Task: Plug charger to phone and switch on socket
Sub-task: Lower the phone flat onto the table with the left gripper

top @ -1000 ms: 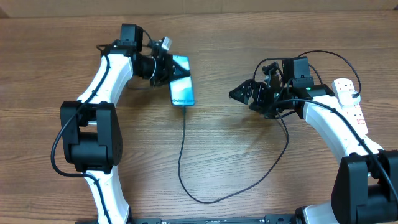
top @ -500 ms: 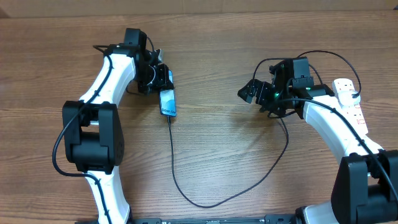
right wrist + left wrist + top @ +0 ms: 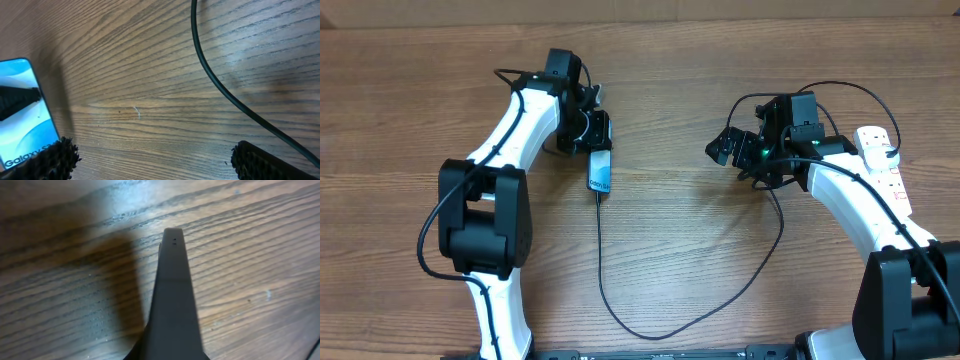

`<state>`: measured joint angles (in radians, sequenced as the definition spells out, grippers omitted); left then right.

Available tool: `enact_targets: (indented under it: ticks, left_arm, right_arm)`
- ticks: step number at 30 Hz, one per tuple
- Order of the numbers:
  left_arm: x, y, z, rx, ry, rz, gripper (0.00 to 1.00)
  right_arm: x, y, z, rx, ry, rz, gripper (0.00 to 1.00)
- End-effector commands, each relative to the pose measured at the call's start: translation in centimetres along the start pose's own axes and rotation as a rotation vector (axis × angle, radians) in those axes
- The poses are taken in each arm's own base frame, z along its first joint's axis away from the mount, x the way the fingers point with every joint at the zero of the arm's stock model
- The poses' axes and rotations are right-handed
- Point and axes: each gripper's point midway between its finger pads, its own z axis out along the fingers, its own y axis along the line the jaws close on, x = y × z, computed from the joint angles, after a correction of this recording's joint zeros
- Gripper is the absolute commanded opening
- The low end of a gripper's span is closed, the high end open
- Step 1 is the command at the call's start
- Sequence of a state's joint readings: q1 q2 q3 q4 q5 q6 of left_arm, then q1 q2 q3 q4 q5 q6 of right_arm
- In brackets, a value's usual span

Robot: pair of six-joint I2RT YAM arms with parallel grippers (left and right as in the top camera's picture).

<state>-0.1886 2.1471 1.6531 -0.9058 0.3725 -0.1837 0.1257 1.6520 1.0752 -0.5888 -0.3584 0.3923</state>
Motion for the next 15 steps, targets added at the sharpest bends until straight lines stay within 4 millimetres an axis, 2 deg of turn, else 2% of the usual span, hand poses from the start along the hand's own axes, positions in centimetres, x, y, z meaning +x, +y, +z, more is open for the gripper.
enact_targets:
  ticks: [1,15]
  left_arm:
    - [0.49,0.61,1.61,-0.012,0.037,-0.039,0.04]
    - [0.49,-0.3,2.14,-0.002,0.036,-0.05,0.04]
  right_arm:
    - [-0.69,0.16,-0.38,0.002,-0.023,-0.009,1.0]
    - [-0.69,0.16,-0.38,0.002,-0.023,-0.009,1.0]
